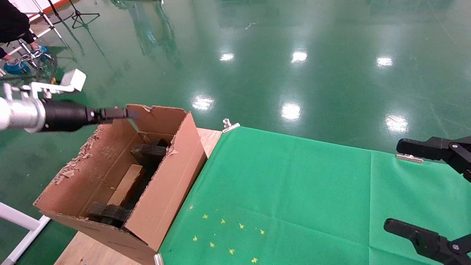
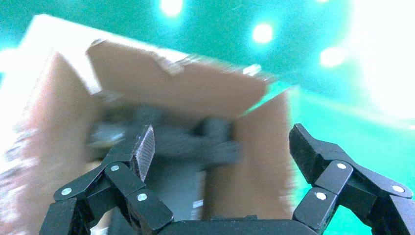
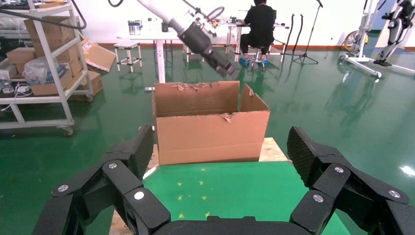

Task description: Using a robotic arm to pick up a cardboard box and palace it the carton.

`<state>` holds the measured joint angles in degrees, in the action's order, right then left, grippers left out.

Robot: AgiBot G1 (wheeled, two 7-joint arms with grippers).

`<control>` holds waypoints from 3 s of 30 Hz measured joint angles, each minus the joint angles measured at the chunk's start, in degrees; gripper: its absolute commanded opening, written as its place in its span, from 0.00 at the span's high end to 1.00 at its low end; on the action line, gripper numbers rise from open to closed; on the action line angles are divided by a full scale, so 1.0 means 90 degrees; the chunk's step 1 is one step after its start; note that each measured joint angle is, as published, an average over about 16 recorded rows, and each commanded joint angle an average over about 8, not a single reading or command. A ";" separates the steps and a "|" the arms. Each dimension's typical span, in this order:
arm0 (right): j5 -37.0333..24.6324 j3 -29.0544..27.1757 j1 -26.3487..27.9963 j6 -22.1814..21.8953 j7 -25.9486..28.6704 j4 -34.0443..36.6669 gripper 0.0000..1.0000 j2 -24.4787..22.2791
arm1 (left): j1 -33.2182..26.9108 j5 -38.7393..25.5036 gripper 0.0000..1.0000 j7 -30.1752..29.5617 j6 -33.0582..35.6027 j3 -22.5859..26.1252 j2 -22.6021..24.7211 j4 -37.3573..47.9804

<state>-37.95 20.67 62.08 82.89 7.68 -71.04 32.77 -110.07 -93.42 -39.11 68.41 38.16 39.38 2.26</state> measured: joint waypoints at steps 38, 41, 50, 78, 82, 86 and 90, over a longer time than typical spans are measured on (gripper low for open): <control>0.0001 0.0000 -0.0001 -0.0002 -0.0001 0.0002 0.00 -0.0001 | 0.1090 0.2040 0.00 0.0664 0.1797 -0.1021 -0.0337 -0.2035; 0.0001 0.0000 -0.0001 -0.0002 -0.0001 0.0002 0.00 -0.0001 | 0.1393 0.2300 0.00 0.0839 0.1806 -0.1122 -0.0347 -0.2486; 0.0001 0.0000 -0.0001 -0.0002 -0.0001 0.0002 0.00 -0.0001 | 0.2287 0.3067 0.00 0.1356 0.1831 -0.1421 -0.0378 -0.3815; 0.0002 0.0000 -0.0001 -0.0003 -0.0001 0.0002 0.00 -0.0002 | 0.4983 0.5381 0.00 0.2913 0.1910 -0.2323 -0.0470 -0.7828; 0.0002 0.0000 -0.0001 -0.0003 -0.0001 0.0003 0.00 -0.0002 | 0.5272 0.5631 0.00 0.3069 0.1919 -0.2420 -0.0480 -0.8261; 0.0002 0.0000 -0.0002 -0.0003 -0.0001 0.0003 0.00 -0.0002 | 0.5449 0.5788 0.00 0.3163 0.1926 -0.2482 -0.0486 -0.8526; 0.0003 0.0000 -0.0002 -0.0004 -0.0002 0.0004 0.00 -0.0003 | 0.5514 0.5846 0.00 0.3195 0.1929 -0.2505 -0.0489 -0.8624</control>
<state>-37.93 20.67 62.06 82.86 7.66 -71.00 32.75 -60.44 -40.80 -10.35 85.77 15.61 34.98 -75.36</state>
